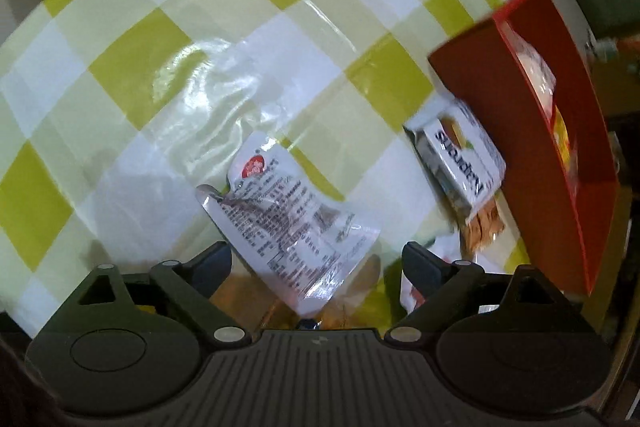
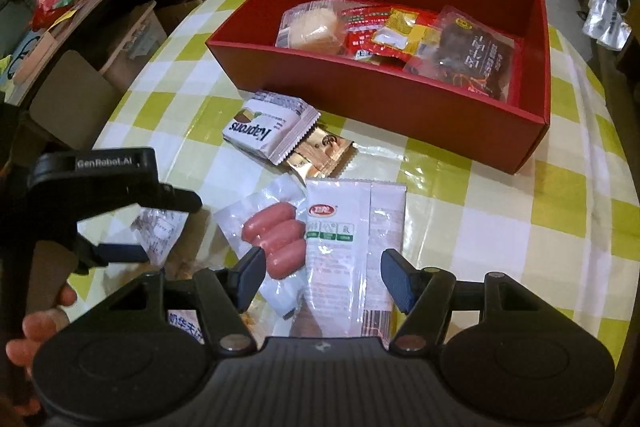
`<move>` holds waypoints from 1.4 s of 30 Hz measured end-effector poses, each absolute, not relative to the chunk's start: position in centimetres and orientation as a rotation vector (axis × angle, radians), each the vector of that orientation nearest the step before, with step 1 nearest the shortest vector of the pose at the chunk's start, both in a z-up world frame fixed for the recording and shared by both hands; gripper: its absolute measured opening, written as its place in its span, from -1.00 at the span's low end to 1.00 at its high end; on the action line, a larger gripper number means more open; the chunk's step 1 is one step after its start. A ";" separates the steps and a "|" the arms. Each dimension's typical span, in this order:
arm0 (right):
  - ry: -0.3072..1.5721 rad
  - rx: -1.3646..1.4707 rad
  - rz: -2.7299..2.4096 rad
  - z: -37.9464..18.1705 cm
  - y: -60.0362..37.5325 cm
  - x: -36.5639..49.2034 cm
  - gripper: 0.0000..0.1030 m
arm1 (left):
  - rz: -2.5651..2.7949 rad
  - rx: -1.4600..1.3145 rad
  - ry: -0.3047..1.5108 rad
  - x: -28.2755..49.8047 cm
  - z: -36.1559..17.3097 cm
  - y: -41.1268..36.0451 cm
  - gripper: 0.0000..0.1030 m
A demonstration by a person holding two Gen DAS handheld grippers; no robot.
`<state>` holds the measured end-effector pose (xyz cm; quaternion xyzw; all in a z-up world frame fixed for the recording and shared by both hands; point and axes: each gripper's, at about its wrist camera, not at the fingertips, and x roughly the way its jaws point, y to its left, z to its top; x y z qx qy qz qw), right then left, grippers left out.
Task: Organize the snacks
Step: 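Move the left gripper to a small white packet while the right gripper reaches a long white packet, then grasp and lift the small white packet with the left gripper while the right gripper lifts the long white packet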
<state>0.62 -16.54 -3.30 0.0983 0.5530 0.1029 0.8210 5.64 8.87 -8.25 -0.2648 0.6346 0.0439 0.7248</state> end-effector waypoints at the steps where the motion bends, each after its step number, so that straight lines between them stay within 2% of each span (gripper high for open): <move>1: 1.178 0.209 0.219 -3.4 -16.6 0.6 0.43 | 0.098 -0.582 1.395 5.8 -8.3 8.9 0.82; 6: 1.176 0.207 0.216 -3.2 -16.7 0.5 0.43 | 0.106 -0.598 1.398 6.0 -8.2 9.6 0.75; 11: 1.169 0.208 0.243 -2.7 -16.1 0.4 0.42 | 0.098 -0.392 1.436 6.2 -7.6 8.7 0.18; 13: 1.162 0.197 0.264 -2.3 -15.7 0.2 0.42 | 0.085 -0.343 1.452 6.0 -7.4 8.9 0.01; 18: 1.147 0.199 0.280 -1.6 -15.7 -0.1 0.43 | 0.100 -0.134 1.472 4.4 -6.4 9.9 0.02; 19: 1.144 0.200 0.280 -1.5 -15.6 -0.1 0.43 | 0.124 -0.164 1.444 4.2 -6.0 10.7 0.12; 20: 1.141 0.202 0.279 -1.4 -15.6 0.0 0.43 | 0.140 -0.223 1.417 4.2 -5.6 11.3 0.33; 22: 1.133 0.205 0.281 -1.1 -15.4 0.1 0.43 | 0.186 -0.396 1.369 4.2 -5.3 12.5 0.53; 24: 1.123 0.211 0.287 -0.7 -15.4 0.2 0.43 | 0.214 -0.489 1.336 4.7 -5.5 12.1 0.55; 28: 1.118 0.208 0.286 -0.7 -15.9 0.0 0.44 | 0.301 -0.492 1.337 6.8 -7.2 9.5 0.61; 29: 1.122 0.208 0.281 -0.8 -16.1 0.0 0.44 | 0.317 -0.489 1.338 7.0 -7.7 9.0 0.72; 30: 1.125 0.205 0.276 -1.0 -16.4 0.1 0.44 | 0.328 -0.471 1.315 6.9 -7.8 8.6 0.73; 33: 1.134 0.201 0.268 -1.4 -16.9 0.3 0.44 | 0.333 -0.328 1.312 7.0 -7.9 6.9 0.55; 35: 1.137 0.208 0.261 -1.4 -17.2 0.4 0.44 | 0.304 -0.248 1.308 6.7 -7.8 6.7 0.28; 38: 1.134 0.213 0.257 -1.3 -17.5 0.4 0.44 | 0.219 -0.226 1.310 6.3 -7.3 8.1 0.11; 42: 1.149 0.219 0.238 -1.7 -17.9 0.6 0.44 | 0.194 -0.112 1.312 6.3 -6.5 9.2 0.04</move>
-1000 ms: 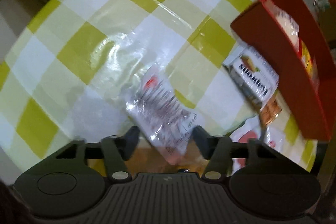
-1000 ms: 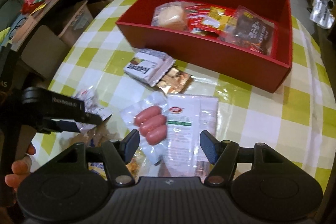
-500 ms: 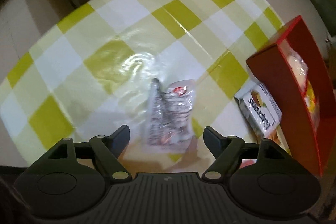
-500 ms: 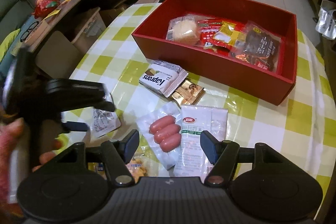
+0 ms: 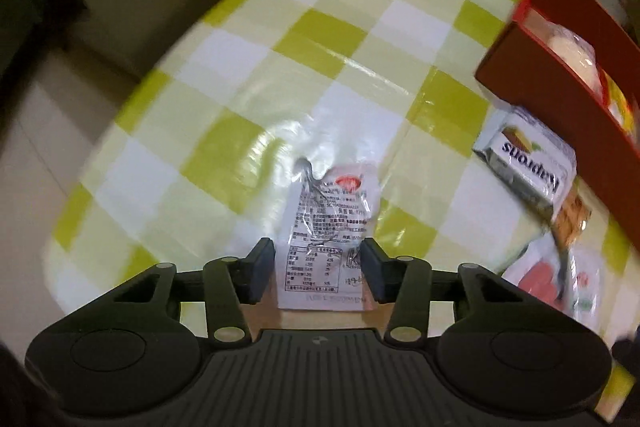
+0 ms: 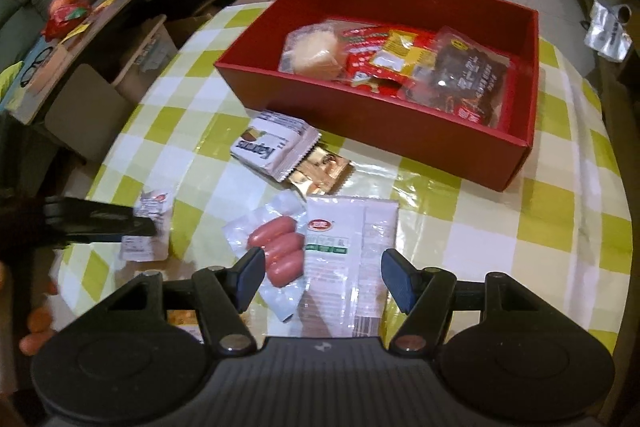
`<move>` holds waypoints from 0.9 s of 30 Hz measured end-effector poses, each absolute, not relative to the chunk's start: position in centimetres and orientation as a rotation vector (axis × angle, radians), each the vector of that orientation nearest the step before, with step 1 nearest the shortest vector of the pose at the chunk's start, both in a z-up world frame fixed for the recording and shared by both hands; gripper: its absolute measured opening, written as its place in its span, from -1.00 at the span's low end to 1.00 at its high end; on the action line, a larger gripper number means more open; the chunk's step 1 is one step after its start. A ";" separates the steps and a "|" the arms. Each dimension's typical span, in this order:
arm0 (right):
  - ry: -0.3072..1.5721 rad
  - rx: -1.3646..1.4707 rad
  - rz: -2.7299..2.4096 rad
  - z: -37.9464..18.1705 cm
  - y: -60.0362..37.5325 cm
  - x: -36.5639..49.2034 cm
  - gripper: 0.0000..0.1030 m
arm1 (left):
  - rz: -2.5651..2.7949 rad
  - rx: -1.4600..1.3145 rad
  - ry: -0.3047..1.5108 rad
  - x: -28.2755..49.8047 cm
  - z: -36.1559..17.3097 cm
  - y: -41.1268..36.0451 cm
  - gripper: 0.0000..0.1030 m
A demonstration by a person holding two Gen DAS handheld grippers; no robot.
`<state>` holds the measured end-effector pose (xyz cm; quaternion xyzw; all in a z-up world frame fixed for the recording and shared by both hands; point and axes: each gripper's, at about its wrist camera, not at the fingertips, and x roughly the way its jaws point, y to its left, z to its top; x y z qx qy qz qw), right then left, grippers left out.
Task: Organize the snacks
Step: 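Grasp and lift the small white packet with the left gripper while the right gripper lifts the long white packet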
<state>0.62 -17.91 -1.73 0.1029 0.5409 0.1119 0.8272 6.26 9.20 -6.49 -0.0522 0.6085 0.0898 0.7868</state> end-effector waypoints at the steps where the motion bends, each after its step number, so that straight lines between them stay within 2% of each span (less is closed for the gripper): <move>1: 1.155 0.217 0.230 -2.0 -17.9 0.8 0.44 | 0.178 -0.111 1.308 6.2 -6.2 9.3 0.02; 3: 1.173 0.220 0.221 -2.5 -17.8 1.1 0.44 | 0.134 -0.140 1.313 6.3 -5.9 9.0 -0.39; 4: 1.181 0.220 0.216 -2.8 -17.8 1.2 0.44 | 0.098 -0.147 1.326 6.5 -6.0 8.7 -0.43; 5: 1.188 0.216 0.209 -3.2 -17.8 1.3 0.44 | 0.081 -0.141 1.334 6.6 -6.3 8.5 -0.30; 6: 1.196 0.210 0.202 -3.6 -17.7 1.5 0.44 | 0.073 -0.131 1.342 6.8 -6.7 8.2 -0.27; 8: 1.217 0.204 0.186 -4.3 -17.5 1.8 0.44 | 0.080 -0.130 1.345 6.8 -7.5 8.0 0.26; 9: 1.224 0.206 0.175 -4.6 -17.4 2.0 0.44 | 0.086 -0.152 1.348 7.1 -8.0 8.2 0.40; 10: 1.230 0.216 0.175 -4.8 -17.4 2.2 0.44 | 0.097 -0.184 1.351 7.3 -8.3 8.5 0.69; 11: 1.236 0.233 0.187 -4.9 -17.1 2.4 0.45 | 0.101 -0.226 1.351 7.6 -8.6 8.7 0.87; 12: 1.242 0.241 0.198 -5.2 -16.9 2.6 0.46 | 0.102 -0.270 1.351 7.9 -8.8 8.9 0.94; 14: 1.257 0.216 0.200 -6.2 -15.9 2.9 0.78 | 0.110 -0.298 1.347 8.4 -9.1 8.8 1.00; 15: 1.273 0.185 0.170 -6.9 -15.6 3.1 0.80 | 0.121 -0.289 1.342 8.6 -9.2 8.6 1.00; 16: 1.279 0.180 0.170 -7.7 -15.3 3.1 0.97 | 0.125 -0.274 1.335 8.7 -9.2 8.3 0.99; 18: 1.251 0.141 0.205 -7.3 -14.8 2.7 0.79 | 0.119 -0.253 1.337 8.9 -9.2 8.1 0.97; 20: 1.249 0.189 0.245 -7.0 -15.3 2.3 0.25 | 0.090 -0.261 1.341 8.9 -8.9 8.7 0.91; 27: 1.214 0.180 0.273 -5.5 -16.0 1.0 0.18 | 0.089 -0.339 1.321 8.8 -8.8 11.1 0.96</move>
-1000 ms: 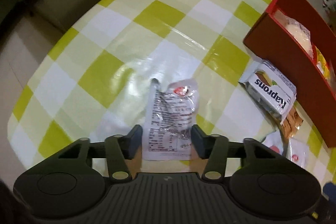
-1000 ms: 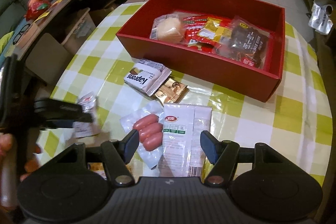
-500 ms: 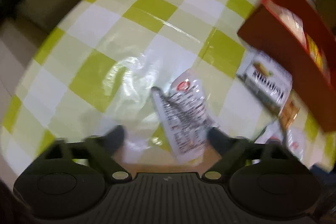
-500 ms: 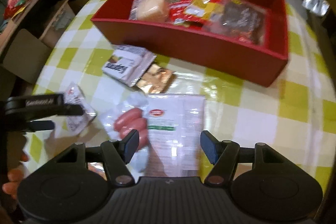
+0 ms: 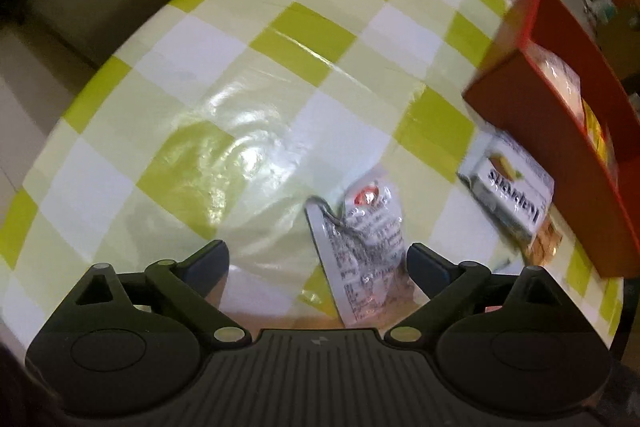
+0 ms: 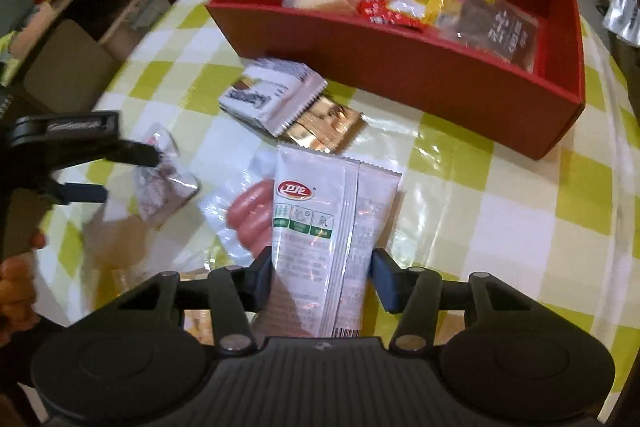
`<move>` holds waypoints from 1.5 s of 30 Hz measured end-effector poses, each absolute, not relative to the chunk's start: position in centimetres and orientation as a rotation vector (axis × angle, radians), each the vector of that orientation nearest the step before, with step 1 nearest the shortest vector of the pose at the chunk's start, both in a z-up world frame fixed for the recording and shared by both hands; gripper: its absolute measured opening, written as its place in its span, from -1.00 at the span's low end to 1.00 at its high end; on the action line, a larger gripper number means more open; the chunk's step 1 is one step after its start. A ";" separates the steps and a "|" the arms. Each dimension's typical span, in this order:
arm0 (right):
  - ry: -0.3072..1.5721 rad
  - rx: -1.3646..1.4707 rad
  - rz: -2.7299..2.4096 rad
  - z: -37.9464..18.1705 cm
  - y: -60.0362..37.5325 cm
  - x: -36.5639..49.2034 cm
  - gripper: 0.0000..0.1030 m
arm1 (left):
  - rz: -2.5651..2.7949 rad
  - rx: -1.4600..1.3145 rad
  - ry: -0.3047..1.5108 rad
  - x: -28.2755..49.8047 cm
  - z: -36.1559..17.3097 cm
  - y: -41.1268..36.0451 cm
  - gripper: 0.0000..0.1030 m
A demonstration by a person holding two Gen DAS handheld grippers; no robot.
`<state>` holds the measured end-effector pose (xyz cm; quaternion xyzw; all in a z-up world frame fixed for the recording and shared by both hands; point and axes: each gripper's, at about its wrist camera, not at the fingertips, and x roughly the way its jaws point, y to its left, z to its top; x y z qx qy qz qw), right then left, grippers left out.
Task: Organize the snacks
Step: 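Grasp and lift the small white packet with the left gripper while the right gripper lifts the long white packet, then carry both held white packets over the red box and lower them in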
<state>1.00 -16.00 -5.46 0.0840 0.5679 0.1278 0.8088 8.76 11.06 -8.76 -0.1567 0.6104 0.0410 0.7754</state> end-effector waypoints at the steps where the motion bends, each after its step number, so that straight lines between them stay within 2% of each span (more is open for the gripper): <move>1: 1.198 0.174 0.271 -5.0 -16.2 1.0 0.18 | 0.101 -0.365 1.317 8.9 -8.8 11.1 0.96; 6: 1.145 0.187 0.275 -3.3 -16.7 0.8 0.18 | 0.141 -0.364 1.299 9.3 -8.7 9.1 0.91; 8: 1.142 0.185 0.284 -3.2 -16.5 0.8 0.18 | 0.160 -0.320 1.279 9.4 -8.5 7.9 0.68; 12: 1.139 0.186 0.301 -3.1 -16.6 0.6 0.18 | 0.209 -0.226 1.236 9.7 -8.4 6.0 0.42; 13: 1.135 0.187 0.302 -3.1 -16.8 0.5 0.18 | 0.196 -0.201 1.228 9.7 -8.4 5.5 0.21; 22: 1.094 0.201 0.293 -1.9 -18.0 -0.2 0.18 | 0.041 -0.077 1.256 7.7 -8.0 2.5 0.19; 34: 1.053 0.169 0.264 -1.2 -17.4 0.5 0.18 | 0.008 0.170 1.023 5.9 -4.0 0.1 0.20; 45: 1.051 0.142 0.251 -1.4 -16.6 1.3 0.18 | -0.006 0.239 0.934 5.5 -2.7 -0.7 0.20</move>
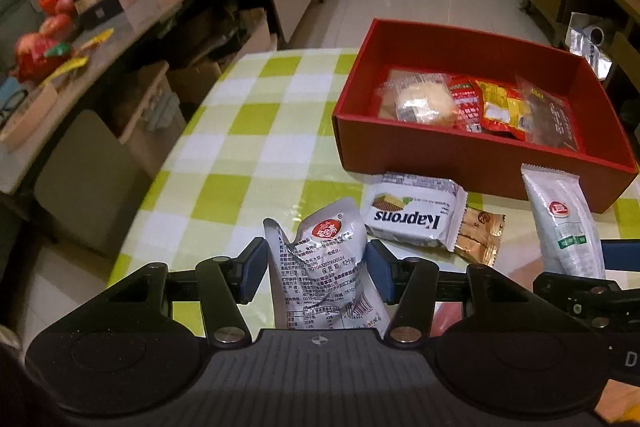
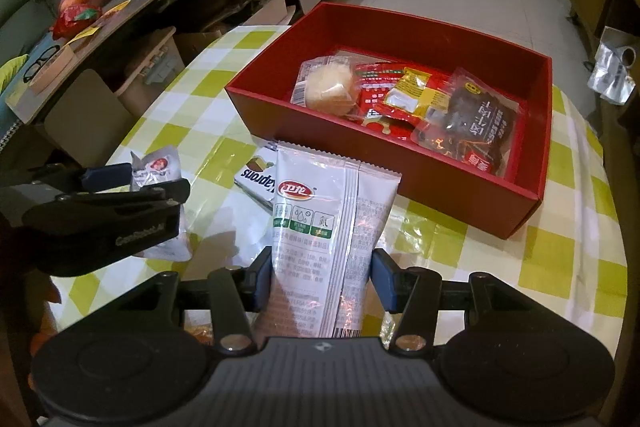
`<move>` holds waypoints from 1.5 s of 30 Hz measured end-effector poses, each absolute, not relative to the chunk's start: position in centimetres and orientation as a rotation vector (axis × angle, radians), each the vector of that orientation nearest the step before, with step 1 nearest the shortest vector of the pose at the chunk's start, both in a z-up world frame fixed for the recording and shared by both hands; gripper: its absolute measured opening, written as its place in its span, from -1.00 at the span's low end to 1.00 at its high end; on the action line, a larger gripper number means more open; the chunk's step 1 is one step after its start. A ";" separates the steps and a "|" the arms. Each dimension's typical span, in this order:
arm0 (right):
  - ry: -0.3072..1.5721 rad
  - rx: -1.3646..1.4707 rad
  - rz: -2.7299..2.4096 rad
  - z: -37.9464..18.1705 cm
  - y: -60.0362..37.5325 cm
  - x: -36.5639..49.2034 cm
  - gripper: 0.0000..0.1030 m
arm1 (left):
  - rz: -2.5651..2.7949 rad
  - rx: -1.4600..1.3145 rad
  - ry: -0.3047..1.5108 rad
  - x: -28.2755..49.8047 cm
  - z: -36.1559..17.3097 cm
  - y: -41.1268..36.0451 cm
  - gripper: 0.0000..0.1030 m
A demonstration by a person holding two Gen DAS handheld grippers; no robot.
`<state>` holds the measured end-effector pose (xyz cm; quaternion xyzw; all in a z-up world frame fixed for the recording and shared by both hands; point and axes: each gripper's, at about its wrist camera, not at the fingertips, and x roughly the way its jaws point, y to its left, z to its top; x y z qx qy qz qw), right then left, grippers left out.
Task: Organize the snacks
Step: 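Carry both held white packets over the red box and lower them in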
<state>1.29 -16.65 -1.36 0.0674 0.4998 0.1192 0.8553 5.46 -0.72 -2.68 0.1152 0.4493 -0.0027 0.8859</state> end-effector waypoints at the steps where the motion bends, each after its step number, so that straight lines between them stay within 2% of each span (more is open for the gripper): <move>1: 1.051 0.140 0.251 -1.4 -16.6 1.3 0.18 | -0.006 0.244 0.928 5.4 -2.6 -0.7 0.20; 45: 0.962 0.152 0.203 0.9 -17.3 2.9 0.19 | -0.032 0.329 0.773 5.3 0.1 -2.7 0.20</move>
